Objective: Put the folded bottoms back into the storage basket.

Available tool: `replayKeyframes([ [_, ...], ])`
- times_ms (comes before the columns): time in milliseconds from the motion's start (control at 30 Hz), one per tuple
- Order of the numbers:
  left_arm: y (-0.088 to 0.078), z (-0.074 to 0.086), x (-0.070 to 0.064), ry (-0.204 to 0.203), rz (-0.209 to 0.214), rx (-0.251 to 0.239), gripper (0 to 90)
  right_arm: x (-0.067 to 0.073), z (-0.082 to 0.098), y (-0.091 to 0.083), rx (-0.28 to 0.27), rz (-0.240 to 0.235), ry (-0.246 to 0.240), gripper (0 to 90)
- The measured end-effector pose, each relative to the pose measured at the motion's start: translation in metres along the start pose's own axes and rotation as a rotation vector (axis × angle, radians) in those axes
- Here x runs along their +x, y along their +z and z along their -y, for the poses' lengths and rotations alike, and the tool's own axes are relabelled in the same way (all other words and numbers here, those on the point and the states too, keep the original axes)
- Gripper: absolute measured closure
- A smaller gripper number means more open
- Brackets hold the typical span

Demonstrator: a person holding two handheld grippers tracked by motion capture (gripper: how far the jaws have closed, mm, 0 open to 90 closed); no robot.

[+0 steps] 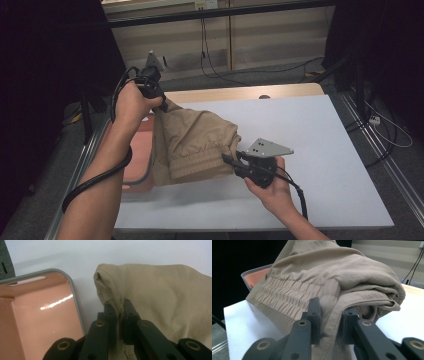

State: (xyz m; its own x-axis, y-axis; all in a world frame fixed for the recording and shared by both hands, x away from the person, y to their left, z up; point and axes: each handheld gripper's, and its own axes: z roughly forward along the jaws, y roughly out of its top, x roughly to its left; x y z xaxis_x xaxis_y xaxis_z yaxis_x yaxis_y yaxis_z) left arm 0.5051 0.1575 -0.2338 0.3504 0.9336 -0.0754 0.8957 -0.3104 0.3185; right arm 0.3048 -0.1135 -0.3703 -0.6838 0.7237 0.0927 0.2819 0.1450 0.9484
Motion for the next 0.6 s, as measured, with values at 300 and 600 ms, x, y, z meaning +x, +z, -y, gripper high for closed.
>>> replayKeyframes([
  [300, -0.009, -0.003, 0.001, 0.010, -0.010, 0.001, 85.0, 0.002, -0.006, 0.001, -0.010, -0.005, -0.002, 74.4],
  [600, -0.016, -0.006, 0.004, 0.006, -0.013, 0.008, 85.0, 0.004, -0.013, 0.003, -0.018, -0.011, -0.005, 74.4],
])
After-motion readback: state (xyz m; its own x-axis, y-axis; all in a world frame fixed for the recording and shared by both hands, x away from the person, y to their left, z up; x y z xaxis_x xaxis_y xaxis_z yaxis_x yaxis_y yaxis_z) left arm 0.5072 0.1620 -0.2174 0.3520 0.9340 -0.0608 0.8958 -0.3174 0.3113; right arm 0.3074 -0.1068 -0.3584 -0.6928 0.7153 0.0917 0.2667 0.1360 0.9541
